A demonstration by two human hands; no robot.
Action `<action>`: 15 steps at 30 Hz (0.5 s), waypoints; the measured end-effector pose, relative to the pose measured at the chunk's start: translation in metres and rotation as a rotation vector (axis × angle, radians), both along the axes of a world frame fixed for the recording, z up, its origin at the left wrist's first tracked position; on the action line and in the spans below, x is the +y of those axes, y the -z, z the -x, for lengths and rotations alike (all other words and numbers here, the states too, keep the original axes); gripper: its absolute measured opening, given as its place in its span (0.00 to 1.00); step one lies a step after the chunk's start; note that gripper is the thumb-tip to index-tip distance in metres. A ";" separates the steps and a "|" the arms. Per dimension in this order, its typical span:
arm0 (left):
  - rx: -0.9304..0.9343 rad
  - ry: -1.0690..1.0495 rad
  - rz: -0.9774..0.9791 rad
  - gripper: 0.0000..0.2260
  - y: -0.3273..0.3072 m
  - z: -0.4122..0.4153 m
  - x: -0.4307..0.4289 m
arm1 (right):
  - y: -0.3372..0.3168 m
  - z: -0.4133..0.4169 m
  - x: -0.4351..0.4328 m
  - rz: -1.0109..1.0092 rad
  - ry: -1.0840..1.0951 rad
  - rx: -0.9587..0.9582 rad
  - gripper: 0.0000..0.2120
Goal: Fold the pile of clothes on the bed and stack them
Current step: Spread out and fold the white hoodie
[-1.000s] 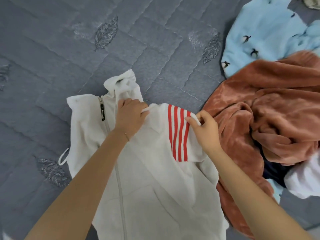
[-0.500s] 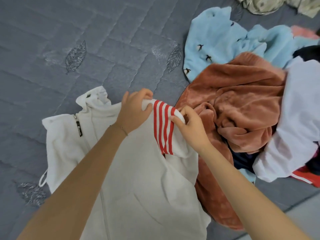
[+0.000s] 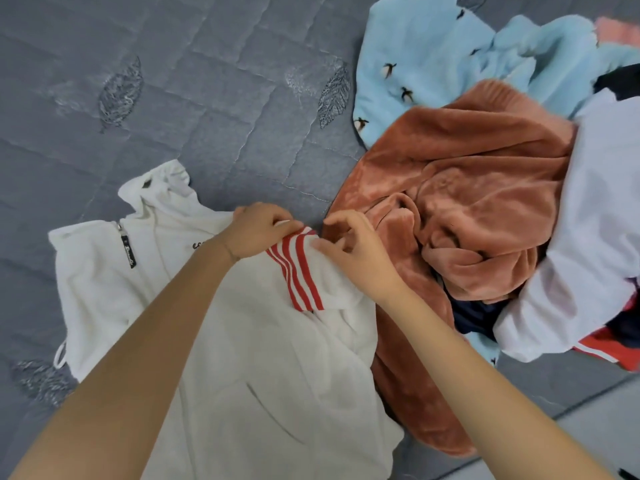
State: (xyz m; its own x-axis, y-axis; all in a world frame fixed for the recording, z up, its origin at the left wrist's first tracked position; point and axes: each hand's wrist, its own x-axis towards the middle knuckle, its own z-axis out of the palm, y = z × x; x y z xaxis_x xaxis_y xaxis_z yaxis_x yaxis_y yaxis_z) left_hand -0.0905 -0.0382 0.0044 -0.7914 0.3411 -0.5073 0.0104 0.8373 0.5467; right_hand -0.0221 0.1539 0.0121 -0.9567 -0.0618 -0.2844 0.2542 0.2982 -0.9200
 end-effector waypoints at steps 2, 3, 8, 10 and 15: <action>0.042 -0.079 -0.179 0.17 -0.003 -0.003 -0.007 | 0.006 0.006 0.003 0.000 0.004 -0.086 0.14; 0.056 -0.115 -0.262 0.15 -0.006 -0.005 -0.009 | 0.010 0.010 0.004 -0.011 -0.005 -0.128 0.17; 0.148 -0.242 -0.457 0.10 -0.023 -0.003 -0.011 | 0.015 0.016 0.005 0.003 -0.190 -0.350 0.22; 0.182 -0.286 -0.472 0.09 -0.029 0.000 -0.012 | 0.014 0.012 0.003 -0.014 -0.261 -0.343 0.17; 0.221 -0.426 -0.474 0.07 -0.037 0.003 -0.009 | 0.007 0.005 0.014 0.027 -0.174 -0.259 0.22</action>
State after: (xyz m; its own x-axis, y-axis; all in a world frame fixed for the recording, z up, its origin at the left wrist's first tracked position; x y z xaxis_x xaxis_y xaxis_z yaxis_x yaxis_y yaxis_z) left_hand -0.0935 -0.0477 0.0416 -0.9741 0.1222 -0.1902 -0.1134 0.4634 0.8788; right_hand -0.0267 0.1677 0.0055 -0.8269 -0.2292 -0.5134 0.4284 0.3345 -0.8394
